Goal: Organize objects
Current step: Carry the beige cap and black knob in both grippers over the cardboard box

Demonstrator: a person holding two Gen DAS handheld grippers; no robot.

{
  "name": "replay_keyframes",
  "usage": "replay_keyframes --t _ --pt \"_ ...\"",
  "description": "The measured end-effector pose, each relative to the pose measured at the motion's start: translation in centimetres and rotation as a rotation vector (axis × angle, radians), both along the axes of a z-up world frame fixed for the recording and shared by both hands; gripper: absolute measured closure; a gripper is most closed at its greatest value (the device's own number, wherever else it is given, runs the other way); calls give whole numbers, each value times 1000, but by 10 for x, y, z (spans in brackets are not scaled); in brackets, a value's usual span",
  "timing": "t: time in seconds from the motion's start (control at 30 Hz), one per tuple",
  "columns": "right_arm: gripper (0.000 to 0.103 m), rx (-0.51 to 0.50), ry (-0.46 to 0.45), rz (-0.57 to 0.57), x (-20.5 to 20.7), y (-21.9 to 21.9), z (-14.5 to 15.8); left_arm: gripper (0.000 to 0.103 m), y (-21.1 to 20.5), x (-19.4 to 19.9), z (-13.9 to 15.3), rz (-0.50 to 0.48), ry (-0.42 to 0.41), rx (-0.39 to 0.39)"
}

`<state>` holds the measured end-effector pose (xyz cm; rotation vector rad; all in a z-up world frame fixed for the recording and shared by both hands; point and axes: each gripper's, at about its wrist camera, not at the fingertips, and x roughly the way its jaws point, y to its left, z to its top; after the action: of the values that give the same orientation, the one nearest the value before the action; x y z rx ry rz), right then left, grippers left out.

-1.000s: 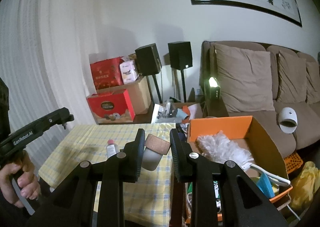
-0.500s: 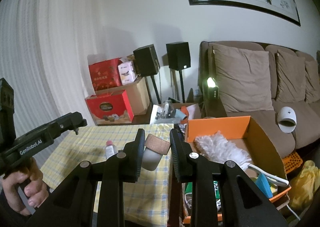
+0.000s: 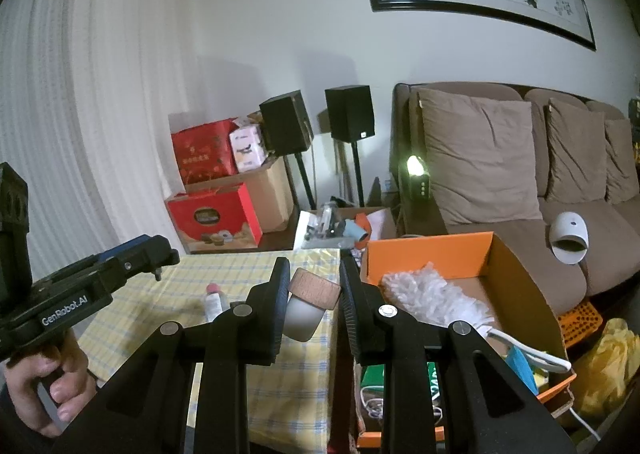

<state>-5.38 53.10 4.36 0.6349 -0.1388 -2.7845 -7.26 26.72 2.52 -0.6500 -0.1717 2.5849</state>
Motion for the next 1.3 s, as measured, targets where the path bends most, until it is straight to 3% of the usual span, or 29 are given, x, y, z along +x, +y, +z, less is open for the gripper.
replay_keyframes --t 1.3 --pt "78 -1 -10 -87 -7 34 -1 70 29 3 -1 -70 -12 -46"
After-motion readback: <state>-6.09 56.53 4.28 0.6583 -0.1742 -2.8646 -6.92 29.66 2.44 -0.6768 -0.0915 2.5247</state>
